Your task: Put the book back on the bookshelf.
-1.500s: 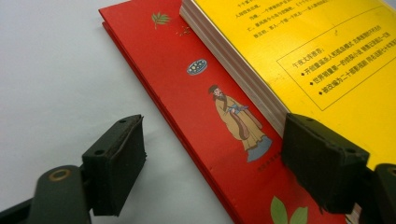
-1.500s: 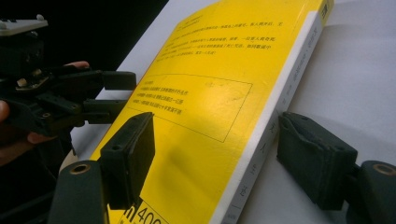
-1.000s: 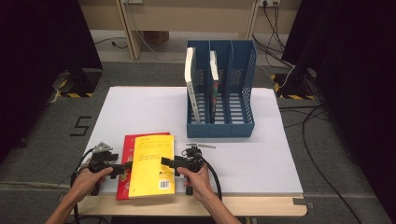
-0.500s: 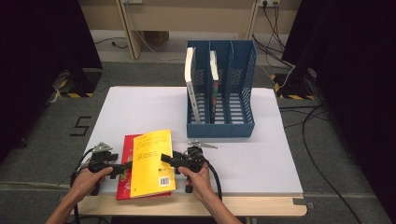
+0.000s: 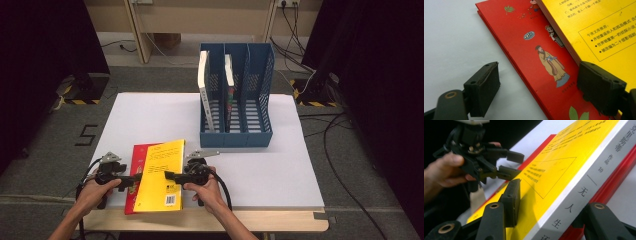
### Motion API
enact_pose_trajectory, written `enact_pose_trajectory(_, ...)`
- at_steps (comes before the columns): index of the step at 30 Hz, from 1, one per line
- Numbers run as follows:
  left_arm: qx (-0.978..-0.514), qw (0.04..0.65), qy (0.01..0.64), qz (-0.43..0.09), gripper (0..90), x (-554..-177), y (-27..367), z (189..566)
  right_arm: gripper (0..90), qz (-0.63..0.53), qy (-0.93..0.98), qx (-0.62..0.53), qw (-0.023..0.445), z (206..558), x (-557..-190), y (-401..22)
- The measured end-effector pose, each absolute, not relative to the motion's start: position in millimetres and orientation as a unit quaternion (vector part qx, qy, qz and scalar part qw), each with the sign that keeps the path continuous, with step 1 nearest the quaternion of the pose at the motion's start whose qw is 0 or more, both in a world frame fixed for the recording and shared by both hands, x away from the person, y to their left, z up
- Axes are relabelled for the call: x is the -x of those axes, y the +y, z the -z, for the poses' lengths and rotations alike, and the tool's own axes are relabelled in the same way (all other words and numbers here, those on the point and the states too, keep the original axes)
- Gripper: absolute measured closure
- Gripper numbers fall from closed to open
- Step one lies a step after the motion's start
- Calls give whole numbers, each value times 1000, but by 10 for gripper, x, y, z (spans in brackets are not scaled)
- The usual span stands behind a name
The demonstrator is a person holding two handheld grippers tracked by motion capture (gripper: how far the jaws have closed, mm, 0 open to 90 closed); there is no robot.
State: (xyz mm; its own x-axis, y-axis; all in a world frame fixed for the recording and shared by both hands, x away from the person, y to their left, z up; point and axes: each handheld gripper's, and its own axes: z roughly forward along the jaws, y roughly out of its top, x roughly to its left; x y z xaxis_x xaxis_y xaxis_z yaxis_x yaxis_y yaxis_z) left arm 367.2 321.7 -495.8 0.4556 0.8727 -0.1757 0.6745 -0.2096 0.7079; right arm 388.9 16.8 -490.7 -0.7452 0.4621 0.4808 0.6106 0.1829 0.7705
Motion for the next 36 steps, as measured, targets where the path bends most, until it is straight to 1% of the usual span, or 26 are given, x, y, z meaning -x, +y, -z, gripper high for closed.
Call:
enact_pose_trajectory(3, -766, 375, 506, -131, 175, -3671, 3218, 4959, 540, 534, -773, 336, 63, 4891, -3904, 172)
enact_pose_trajectory(7, -765, 375, 506, -131, 173, -3671, 3217, 4960, 539, 535, -771, 338, 77, 4901, -3947, 162)
enact_pose_trajectory(9, -766, 375, 506, -131, 174, -3672, 3218, 4960, 516, 532, -770, 341, 86, 4895, -3985, 163)
enact_pose_trajectory(11, -765, 376, 507, -132, 174, -3670, 3218, 4961, 480, 533, -774, 330, 85, 4892, -3998, 164)
enact_pose_trajectory(12, -765, 376, 506, -131, 174, -3671, 3219, 4961, 477, 528, -780, 326, 83, 4885, -4000, 172)
enact_pose_trajectory(19, -766, 377, 504, -129, 172, -3674, 3228, 4962, 565, 526, -780, 329, 78, 4856, -4024, 176)
enact_pose_trajectory(22, -771, 379, 496, -128, 147, -3688, 3263, 4968, 589, 528, -786, 315, 61, 4818, -4006, 189)
enact_pose_trajectory(24, -772, 381, 492, -127, 154, -3694, 3284, 4969, 616, 532, -786, 310, 53, 4793, -4001, 186)
enact_pose_trajectory(26, -772, 379, 492, -133, 141, -3690, 3282, 4967, 631, 541, -780, 309, 54, 4763, -3995, 168)
enact_pose_trajectory(30, -772, 378, 487, -154, 148, -3687, 3281, 4960, 658, 558, -776, 291, 32, 4650, -3995, 121)
enact_pose_trajectory(36, -754, 385, 504, -172, 149, -3705, 3363, 4940, 694, 590, -759, 276, 1, 4515, -4003, 22)
